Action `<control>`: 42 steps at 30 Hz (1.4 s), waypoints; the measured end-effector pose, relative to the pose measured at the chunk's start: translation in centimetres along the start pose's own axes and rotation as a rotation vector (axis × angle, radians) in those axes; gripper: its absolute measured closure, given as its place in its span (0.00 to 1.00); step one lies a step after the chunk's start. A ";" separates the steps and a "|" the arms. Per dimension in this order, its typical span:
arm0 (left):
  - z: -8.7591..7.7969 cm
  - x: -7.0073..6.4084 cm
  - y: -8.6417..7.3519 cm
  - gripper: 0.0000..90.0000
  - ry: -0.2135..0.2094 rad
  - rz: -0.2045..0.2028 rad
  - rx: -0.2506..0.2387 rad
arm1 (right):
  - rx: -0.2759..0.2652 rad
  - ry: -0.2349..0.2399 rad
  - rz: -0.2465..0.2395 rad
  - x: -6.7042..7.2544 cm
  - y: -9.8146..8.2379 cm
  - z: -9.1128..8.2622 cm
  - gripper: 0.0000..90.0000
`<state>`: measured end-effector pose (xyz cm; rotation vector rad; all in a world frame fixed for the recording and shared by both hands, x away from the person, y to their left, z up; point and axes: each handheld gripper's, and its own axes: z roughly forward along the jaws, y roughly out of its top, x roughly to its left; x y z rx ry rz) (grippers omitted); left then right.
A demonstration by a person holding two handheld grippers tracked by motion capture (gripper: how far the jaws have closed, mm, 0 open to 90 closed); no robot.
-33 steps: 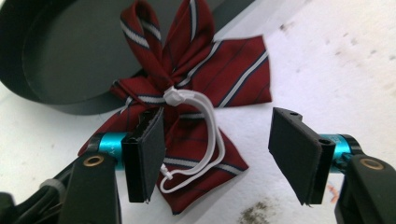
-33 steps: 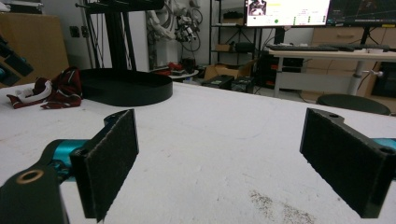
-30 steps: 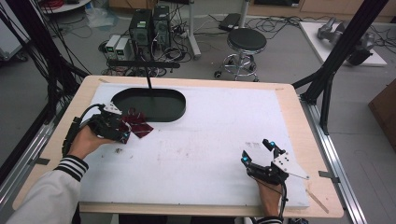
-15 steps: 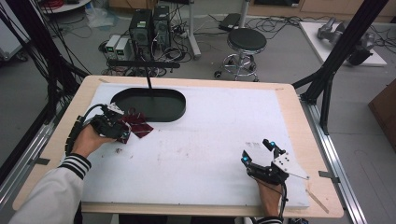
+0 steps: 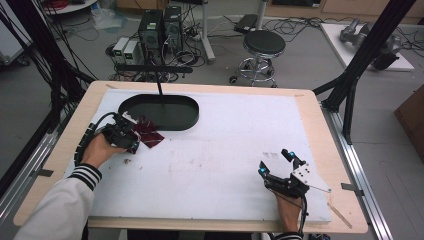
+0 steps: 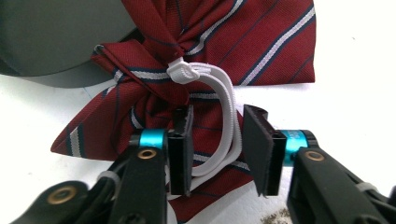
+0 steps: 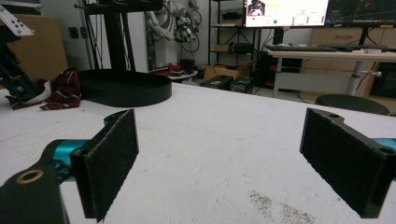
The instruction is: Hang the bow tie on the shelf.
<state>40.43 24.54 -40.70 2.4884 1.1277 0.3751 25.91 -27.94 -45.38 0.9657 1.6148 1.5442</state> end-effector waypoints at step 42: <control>-0.5 0.8 -0.7 0.97 -0.037 -0.030 -0.038 | 0.001 0.001 0.005 0.0 0.0 0.0 0.12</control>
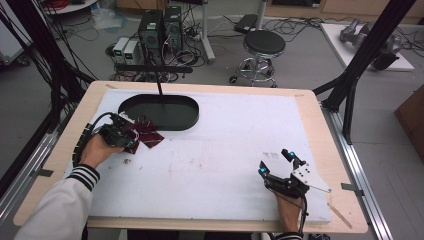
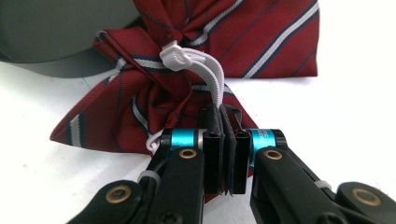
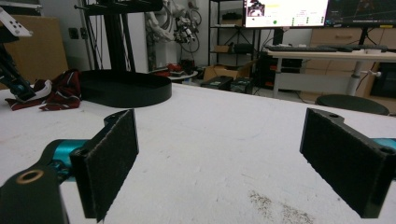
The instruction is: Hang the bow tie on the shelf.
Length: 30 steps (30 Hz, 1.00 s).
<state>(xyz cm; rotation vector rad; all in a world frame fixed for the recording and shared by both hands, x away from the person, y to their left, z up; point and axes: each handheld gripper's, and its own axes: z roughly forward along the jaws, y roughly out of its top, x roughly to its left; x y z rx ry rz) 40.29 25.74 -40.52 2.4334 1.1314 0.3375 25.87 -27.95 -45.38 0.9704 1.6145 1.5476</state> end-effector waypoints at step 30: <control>-6.9 1.7 0.1 0.97 -0.081 -0.017 -0.620 | -0.001 -0.004 -0.003 0.0 0.0 0.0 0.12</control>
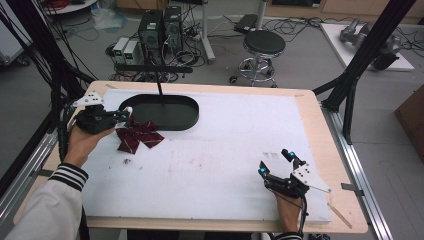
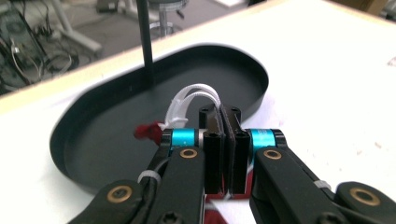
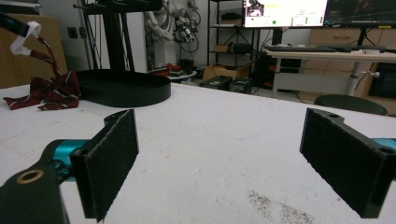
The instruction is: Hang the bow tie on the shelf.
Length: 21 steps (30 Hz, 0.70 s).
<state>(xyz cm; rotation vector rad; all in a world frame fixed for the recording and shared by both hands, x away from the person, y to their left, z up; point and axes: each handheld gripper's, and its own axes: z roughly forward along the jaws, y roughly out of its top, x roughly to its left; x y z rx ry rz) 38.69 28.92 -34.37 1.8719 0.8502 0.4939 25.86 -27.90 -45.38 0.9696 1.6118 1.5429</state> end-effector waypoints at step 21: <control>0.2 -0.8 7.2 0.97 -0.003 0.119 -0.139 | -0.002 -0.003 0.002 0.0 0.0 0.0 0.12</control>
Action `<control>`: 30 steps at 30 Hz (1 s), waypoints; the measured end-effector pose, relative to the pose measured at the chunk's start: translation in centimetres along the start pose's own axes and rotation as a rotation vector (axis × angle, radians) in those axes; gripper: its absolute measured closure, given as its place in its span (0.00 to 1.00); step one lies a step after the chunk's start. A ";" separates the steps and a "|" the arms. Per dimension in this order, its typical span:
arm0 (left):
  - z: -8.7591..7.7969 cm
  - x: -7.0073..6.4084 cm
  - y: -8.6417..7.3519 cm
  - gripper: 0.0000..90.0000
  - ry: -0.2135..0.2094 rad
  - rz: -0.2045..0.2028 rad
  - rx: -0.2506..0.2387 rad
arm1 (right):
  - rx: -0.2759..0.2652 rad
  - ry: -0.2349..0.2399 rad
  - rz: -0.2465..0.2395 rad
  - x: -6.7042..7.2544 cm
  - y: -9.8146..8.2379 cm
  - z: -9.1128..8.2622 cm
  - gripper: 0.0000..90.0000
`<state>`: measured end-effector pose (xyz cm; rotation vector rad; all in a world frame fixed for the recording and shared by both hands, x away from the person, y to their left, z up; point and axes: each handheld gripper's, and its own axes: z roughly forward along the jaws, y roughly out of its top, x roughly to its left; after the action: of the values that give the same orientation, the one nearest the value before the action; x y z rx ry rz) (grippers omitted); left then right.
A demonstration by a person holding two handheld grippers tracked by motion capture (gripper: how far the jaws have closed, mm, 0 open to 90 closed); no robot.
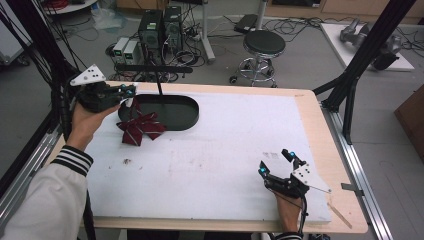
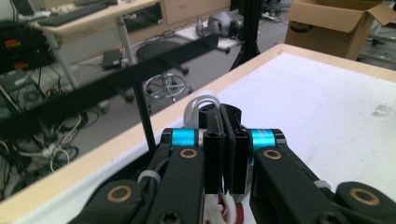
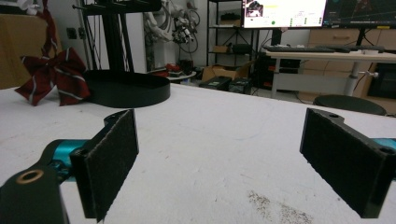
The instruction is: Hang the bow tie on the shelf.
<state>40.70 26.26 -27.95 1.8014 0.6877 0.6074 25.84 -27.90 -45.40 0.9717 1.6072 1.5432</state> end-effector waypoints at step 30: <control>4.5 3.4 4.2 0.97 0.001 0.021 -0.052 | 0.000 0.000 0.000 0.0 0.0 0.0 0.12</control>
<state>46.89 24.55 -25.11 1.7619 0.6484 0.6345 25.84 -27.90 -45.39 0.9720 1.6075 1.5436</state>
